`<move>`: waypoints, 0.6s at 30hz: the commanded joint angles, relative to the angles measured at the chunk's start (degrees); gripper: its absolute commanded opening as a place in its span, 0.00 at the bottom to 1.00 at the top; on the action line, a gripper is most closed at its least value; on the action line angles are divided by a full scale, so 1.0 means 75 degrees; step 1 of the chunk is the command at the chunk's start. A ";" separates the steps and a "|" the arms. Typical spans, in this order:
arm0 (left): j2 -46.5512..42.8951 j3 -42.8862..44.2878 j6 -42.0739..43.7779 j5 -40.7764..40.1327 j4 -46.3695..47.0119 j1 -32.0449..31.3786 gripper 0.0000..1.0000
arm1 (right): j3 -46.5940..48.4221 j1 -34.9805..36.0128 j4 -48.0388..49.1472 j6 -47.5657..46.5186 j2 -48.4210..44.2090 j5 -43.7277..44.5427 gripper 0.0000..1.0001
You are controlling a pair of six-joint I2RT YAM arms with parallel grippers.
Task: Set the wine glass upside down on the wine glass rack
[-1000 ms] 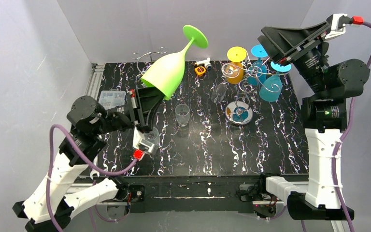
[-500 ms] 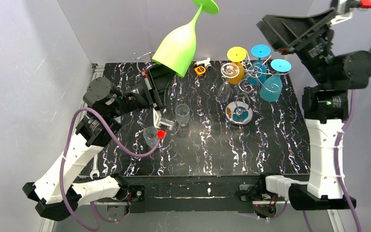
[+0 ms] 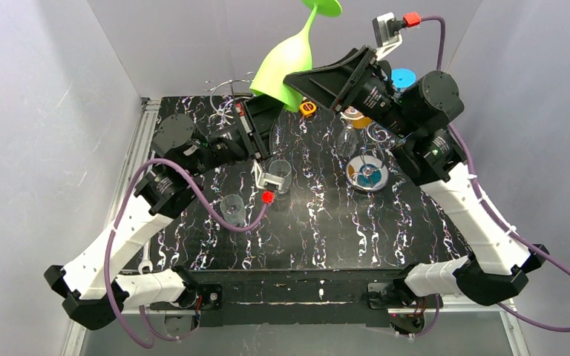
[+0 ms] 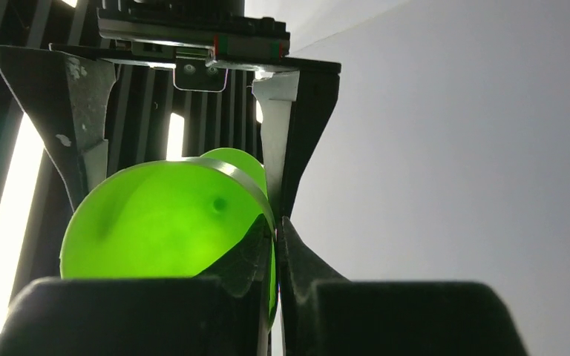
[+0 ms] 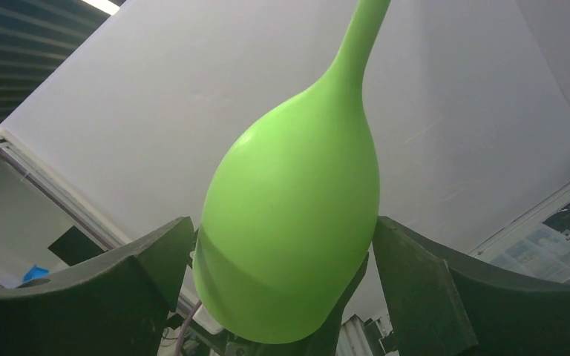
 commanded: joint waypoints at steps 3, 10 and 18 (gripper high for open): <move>-0.0640 -0.0574 0.0064 0.0043 0.0177 -0.0067 0.00 | -0.0681 0.0557 0.1504 0.0062 0.0029 0.0395 0.98; -0.0920 -0.1115 0.0369 0.0103 0.0151 -0.0063 0.00 | -0.0629 0.1291 0.1777 -0.0034 0.0350 0.0681 0.84; -0.1785 -0.2126 0.0437 0.0199 -0.0412 -0.0067 0.81 | -0.0935 0.1304 0.0406 -0.1270 -0.0618 0.1689 0.70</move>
